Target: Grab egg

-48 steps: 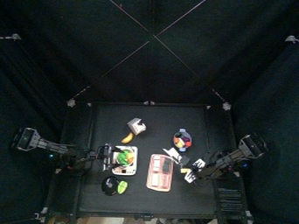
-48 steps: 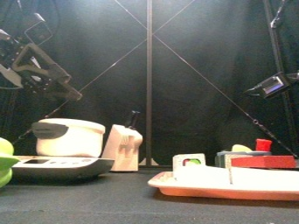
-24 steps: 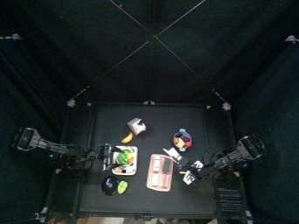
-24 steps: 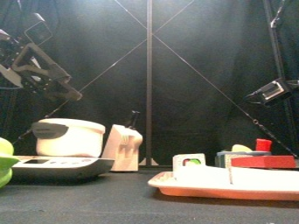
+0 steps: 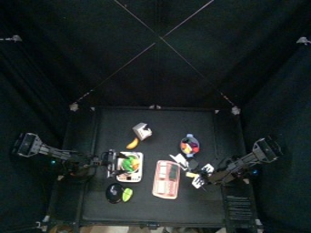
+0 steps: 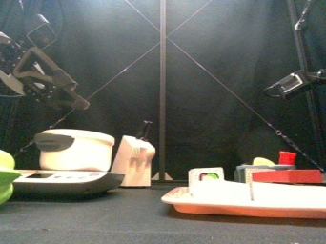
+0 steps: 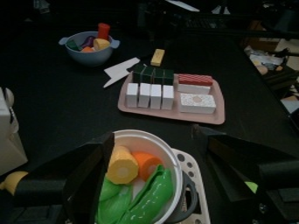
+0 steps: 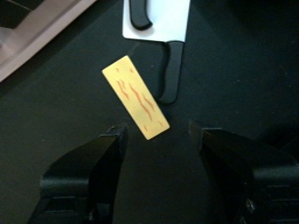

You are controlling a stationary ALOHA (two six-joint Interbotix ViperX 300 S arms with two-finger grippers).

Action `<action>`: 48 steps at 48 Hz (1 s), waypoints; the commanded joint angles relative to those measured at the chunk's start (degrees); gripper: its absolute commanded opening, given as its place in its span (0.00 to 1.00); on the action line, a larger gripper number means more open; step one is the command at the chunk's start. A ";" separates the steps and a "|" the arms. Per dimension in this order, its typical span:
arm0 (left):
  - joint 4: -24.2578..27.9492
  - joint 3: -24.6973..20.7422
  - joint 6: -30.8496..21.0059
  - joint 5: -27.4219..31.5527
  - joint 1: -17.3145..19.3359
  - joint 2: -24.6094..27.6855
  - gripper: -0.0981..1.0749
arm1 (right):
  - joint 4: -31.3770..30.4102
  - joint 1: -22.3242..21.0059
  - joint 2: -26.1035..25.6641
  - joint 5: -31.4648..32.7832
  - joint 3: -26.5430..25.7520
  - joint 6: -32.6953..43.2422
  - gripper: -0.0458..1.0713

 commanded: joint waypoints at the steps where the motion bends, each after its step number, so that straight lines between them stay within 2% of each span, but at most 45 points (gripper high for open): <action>1: 0.00 -0.62 0.00 -0.26 0.00 0.00 0.96 | -0.62 -0.18 0.26 -1.32 -0.09 -0.18 0.85; 27: 0.00 -0.53 0.00 -0.26 0.00 0.00 0.96 | -0.26 -0.88 6.24 -7.21 1.23 -0.09 0.82; 32: 0.00 -0.53 0.00 -0.26 0.00 0.00 0.96 | 0.35 -0.88 6.59 -8.88 1.32 -0.09 0.75; 38: 0.09 -0.44 0.00 -0.26 0.00 0.00 0.96 | 1.93 -0.44 6.42 -8.96 0.97 -0.09 0.59; 42: 0.00 -0.44 0.00 -0.26 0.00 0.00 0.96 | 2.99 -0.44 5.80 -7.56 -0.26 0.18 0.52; 48: 0.00 -0.44 0.00 -0.26 0.00 0.00 0.96 | 3.16 0.09 4.92 -3.87 -3.69 0.26 0.49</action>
